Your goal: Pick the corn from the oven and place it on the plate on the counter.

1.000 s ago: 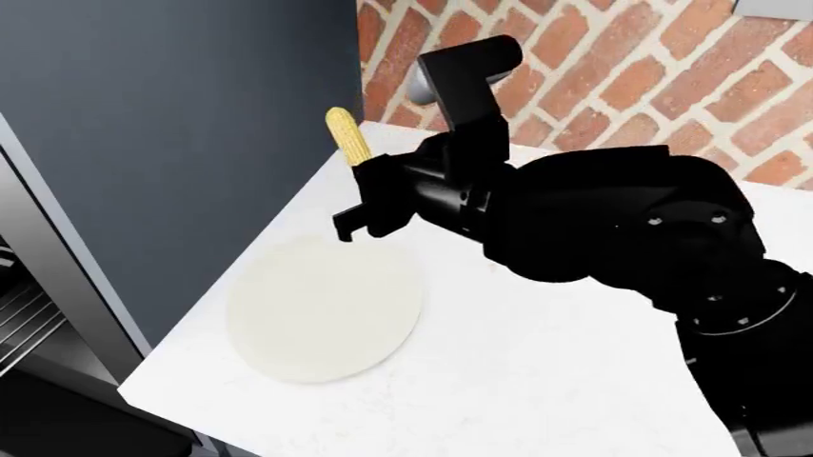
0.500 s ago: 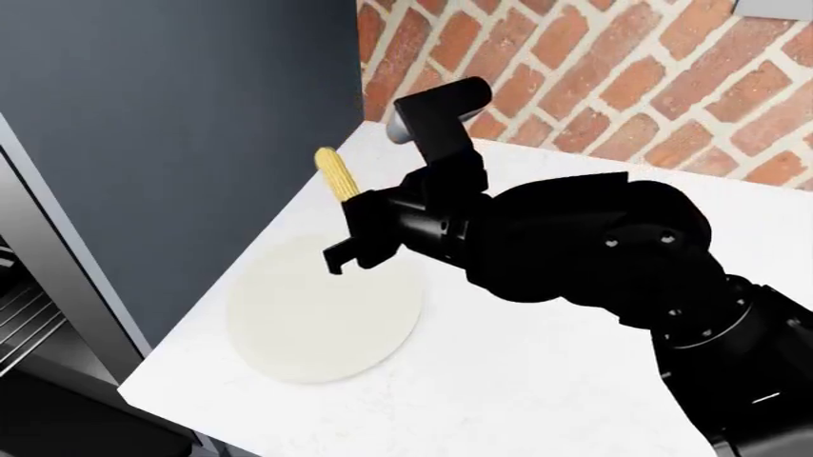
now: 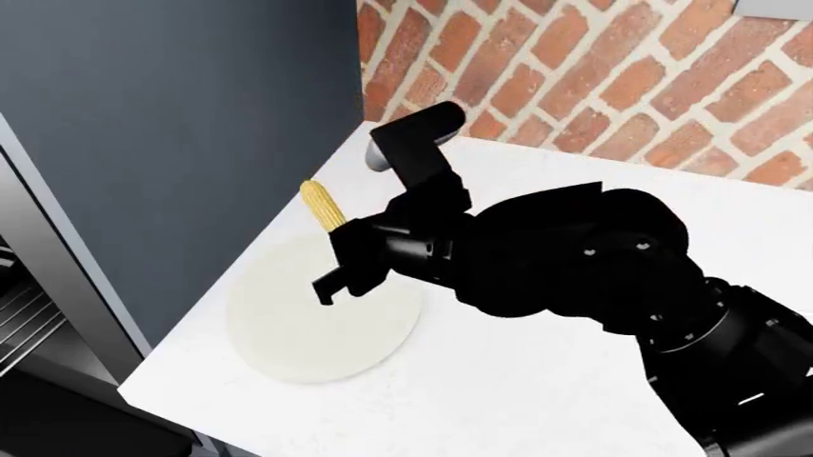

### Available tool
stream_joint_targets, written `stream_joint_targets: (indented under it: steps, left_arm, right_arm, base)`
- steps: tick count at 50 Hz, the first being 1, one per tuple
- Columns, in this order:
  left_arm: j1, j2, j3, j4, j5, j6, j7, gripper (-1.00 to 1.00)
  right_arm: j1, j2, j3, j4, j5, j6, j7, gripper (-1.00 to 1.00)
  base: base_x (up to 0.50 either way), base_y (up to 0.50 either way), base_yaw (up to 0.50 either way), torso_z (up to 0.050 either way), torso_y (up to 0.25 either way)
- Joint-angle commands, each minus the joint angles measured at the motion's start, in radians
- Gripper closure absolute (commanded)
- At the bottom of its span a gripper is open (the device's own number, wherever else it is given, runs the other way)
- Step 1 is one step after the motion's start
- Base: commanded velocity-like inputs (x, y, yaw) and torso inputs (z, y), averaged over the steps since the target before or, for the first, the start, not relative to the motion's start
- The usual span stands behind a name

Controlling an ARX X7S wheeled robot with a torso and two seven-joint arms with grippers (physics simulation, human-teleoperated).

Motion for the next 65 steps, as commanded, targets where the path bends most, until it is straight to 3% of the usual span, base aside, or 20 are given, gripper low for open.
stream_joint_targets:
  steps: [1, 42, 65]
  left_arm:
    - [0.005, -0.006, -0.002, 0.003, 0.001, 0.006, -0.001, -1.0]
    - [0.03, -0.029, -0.015, 0.019, 0.007, 0.032, 0.002, -1.0]
    - [0.038, -0.04, -0.019, 0.028, 0.004, 0.045, -0.002, -1.0]
  right_arm:
    - [0.013, -0.015, -0.007, 0.003, -0.009, 0.016, -0.016, 1.0]
    - [0.134, -0.064, -0.101, 0.15, -0.043, 0.104, -0.147, 1.0]
    - [0.118, -0.091, -0.157, 0.185, -0.079, 0.103, -0.184, 1.0]
  base:
    - [0.0, 0.0, 0.0, 0.0, 0.0]
    - [0.0, 0.0, 0.0, 0.0, 0.0]
    - [0.0, 0.0, 0.0, 0.0, 0.0]
